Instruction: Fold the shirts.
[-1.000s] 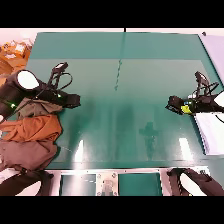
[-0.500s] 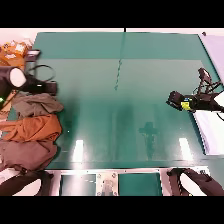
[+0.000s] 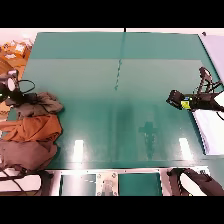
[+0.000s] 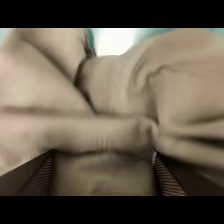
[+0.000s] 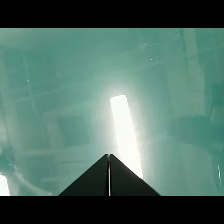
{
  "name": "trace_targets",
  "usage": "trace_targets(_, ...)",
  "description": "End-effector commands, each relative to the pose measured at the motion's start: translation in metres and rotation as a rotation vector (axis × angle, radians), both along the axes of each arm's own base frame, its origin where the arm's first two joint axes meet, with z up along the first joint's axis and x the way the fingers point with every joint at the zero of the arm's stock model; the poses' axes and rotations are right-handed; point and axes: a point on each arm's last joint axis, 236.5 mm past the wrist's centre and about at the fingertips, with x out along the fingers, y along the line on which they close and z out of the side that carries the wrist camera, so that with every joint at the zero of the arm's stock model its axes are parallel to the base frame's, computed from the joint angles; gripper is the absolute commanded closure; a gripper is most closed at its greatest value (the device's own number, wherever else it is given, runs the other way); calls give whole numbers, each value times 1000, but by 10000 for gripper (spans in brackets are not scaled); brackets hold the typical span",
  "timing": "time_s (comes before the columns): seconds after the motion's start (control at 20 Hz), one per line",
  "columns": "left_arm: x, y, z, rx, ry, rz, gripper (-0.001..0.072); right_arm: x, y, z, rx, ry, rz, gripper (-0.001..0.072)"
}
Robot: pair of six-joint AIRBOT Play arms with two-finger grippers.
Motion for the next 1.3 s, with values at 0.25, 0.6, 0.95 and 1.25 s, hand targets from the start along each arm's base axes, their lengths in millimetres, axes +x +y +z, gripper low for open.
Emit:
trace_targets(0.25,41,2,41,-59,-49,2,680,0,0,0,0,-1,0,698)
trace_targets(0.6,103,-149,242,-281,-474,-247,681,3,-23,2,-13,-11,-49,699)
trace_targets(0.95,26,-408,261,-490,-442,-747,679,1,-41,15,-9,-1,-88,699)
trace_targets(1.25,-56,-554,187,-576,-258,-1020,174,-3,-39,13,-4,19,-80,490)
